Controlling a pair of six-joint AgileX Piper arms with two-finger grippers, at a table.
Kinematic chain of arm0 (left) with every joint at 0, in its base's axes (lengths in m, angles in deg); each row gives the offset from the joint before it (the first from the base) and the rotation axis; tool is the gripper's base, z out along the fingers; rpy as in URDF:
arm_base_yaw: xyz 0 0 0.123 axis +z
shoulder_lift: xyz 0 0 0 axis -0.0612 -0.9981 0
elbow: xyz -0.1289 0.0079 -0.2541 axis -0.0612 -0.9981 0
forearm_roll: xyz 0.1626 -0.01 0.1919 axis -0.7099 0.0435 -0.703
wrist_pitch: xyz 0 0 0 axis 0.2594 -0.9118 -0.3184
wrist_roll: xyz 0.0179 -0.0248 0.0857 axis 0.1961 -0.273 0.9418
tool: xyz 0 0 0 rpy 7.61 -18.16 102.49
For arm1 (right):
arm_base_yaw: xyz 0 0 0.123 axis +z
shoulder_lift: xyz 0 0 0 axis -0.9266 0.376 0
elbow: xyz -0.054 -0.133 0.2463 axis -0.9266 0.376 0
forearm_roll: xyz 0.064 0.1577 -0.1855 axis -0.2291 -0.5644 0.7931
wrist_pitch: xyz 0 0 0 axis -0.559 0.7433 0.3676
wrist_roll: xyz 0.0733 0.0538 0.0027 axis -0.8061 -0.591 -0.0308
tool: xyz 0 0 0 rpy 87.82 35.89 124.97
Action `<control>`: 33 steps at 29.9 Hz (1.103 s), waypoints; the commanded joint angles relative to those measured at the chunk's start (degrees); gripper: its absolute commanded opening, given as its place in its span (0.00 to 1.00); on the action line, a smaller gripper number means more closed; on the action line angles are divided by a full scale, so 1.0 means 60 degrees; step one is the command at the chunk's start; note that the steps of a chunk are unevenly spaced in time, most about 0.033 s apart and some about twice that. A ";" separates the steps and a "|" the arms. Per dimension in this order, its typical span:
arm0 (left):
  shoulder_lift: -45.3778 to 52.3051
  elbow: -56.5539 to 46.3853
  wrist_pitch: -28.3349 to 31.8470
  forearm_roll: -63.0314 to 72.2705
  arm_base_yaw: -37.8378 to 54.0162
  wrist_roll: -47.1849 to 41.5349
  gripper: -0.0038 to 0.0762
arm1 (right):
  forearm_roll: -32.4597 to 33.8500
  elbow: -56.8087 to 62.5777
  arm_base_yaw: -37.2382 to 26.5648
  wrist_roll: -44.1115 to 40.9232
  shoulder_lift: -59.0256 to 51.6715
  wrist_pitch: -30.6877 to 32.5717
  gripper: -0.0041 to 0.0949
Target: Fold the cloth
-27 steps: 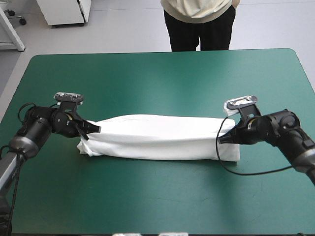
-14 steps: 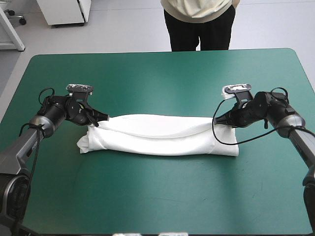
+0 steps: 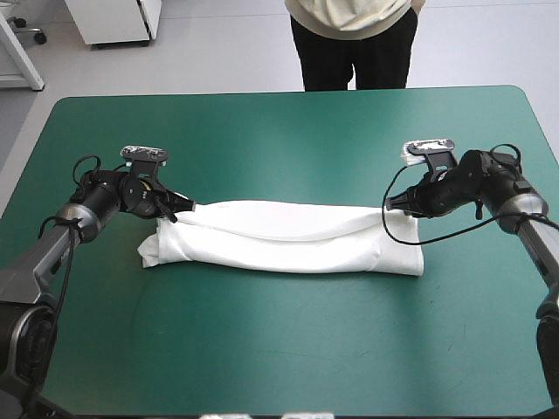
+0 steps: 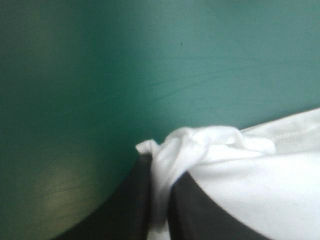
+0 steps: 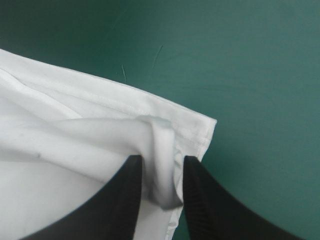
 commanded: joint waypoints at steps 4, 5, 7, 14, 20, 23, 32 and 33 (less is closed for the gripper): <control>0.0656 0.0989 -0.0177 0.0064 -0.0003 0.0183 0.57 | 0.0436 -0.0953 -0.0113 -0.0395 -0.0868 -0.0001 0.53; 0.0821 0.1195 -0.0246 0.0064 -0.0003 0.0235 0.65 | 0.0568 -0.1030 -0.0183 -0.0481 -0.1055 0.0119 0.53; 0.1132 0.1478 -0.0371 0.0064 -0.0003 0.0565 0.69 | 0.0759 -0.1106 -0.0343 -0.0477 -0.1506 0.0381 0.53; 0.2223 0.1835 -0.1032 0.1960 -0.0337 0.1747 0.54 | 0.1055 -0.1014 -0.1303 -0.0522 -0.3255 0.1553 0.22; 0.2301 0.1663 -0.1617 0.4720 -0.1439 0.3304 0.03 | 0.0994 0.0080 -0.2162 -0.0506 -0.4790 0.1382 0.02; 0.2191 0.1343 -0.1240 0.5311 -0.1903 0.3333 0.04 | 0.1012 0.0788 -0.2359 -0.0642 -0.5381 0.1145 0.02; 0.0418 0.1255 -0.0920 0.7233 -0.2320 0.4369 0.04 | 0.0703 0.2704 -0.2547 -0.0683 -0.5746 -0.0147 0.02; 0.0139 0.1255 -0.0876 0.7430 -0.2317 0.4575 0.04 | 0.0290 0.2865 -0.2547 -0.0348 -0.5689 -0.0302 0.02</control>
